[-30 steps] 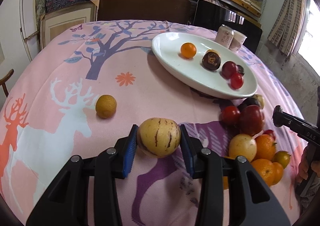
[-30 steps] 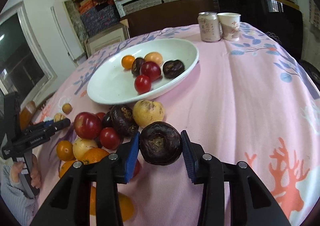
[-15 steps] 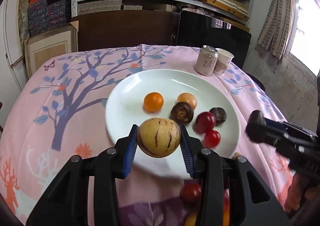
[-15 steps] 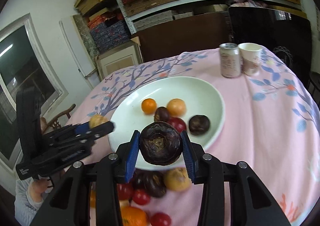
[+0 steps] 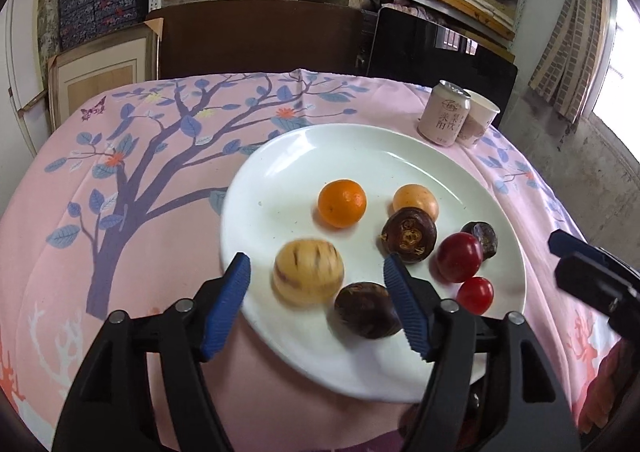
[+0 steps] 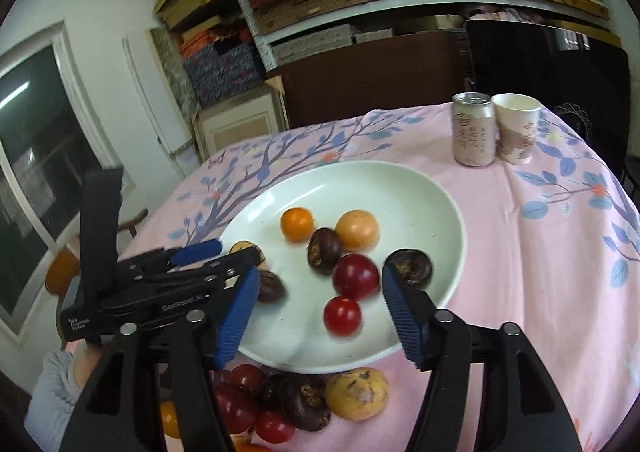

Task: Organize fruits
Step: 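Lower the striped fruit and dark purple fruit onto the white plate, opening both tools, then grasp a small brown-yellow fruit with the left tool while the right tool grasps a large pale yellow fruit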

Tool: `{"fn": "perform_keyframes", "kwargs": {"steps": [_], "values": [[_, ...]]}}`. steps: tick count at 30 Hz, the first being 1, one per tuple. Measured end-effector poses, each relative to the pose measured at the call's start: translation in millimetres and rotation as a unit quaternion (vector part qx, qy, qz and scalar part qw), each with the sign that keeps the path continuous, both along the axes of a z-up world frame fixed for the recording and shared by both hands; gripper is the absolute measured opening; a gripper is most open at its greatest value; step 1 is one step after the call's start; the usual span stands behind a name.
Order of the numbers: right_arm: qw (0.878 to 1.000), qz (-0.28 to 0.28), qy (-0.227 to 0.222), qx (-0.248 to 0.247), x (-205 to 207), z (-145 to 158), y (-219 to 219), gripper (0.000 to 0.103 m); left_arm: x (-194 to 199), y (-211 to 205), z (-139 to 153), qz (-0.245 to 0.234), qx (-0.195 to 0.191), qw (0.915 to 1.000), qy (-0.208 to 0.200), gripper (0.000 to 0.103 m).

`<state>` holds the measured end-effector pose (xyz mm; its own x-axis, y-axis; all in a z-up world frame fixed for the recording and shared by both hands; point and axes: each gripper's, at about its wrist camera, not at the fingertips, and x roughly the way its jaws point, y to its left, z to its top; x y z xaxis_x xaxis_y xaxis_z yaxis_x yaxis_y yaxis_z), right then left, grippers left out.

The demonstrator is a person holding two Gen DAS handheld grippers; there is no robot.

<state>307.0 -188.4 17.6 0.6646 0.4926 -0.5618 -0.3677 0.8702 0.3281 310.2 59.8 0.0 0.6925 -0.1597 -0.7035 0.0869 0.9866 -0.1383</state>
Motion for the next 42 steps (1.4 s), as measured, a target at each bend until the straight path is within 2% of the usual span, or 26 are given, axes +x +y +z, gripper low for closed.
{"fn": "perform_keyframes", "kwargs": {"steps": [2,6,10,15,17,23,27,32,37,42], "values": [[1.0,-0.016,0.012,0.021,2,-2,-11,0.074,-10,4,4,0.01,0.006,0.9999,-0.006,0.076],[0.998,-0.03,0.034,0.053,3,-6,-28,0.074,-35,22,20,0.039,0.015,0.9985,-0.034,0.077],[0.995,-0.053,0.051,0.07,-11,-19,-47,0.088,-72,54,22,0.085,0.025,0.9948,-0.05,0.088],[0.988,-0.08,0.084,0.097,-20,-36,-70,0.09,-97,96,3,0.138,0.002,0.9902,-0.02,0.088],[0.988,-0.082,0.084,0.102,-23,-37,-72,0.09,-104,99,0,0.15,0.012,0.9884,-0.018,0.088],[0.989,-0.076,0.097,0.087,-22,-40,-67,0.091,-102,86,-19,0.142,0.062,0.9879,0.012,0.088],[0.989,-0.073,0.099,0.08,-22,-41,-64,0.093,-99,88,-24,0.136,0.046,0.9895,0.016,0.088],[0.99,-0.068,0.103,0.074,-23,-43,-60,0.094,-95,94,-29,0.134,0.022,0.9903,0.03,0.074],[0.991,-0.06,0.103,0.067,-23,-44,-56,0.094,-90,91,-30,0.127,0.023,0.9911,0.034,0.071],[0.991,-0.053,0.104,0.059,-25,-45,-50,0.094,-84,96,-34,0.125,0.006,0.9911,0.043,0.065]]}}
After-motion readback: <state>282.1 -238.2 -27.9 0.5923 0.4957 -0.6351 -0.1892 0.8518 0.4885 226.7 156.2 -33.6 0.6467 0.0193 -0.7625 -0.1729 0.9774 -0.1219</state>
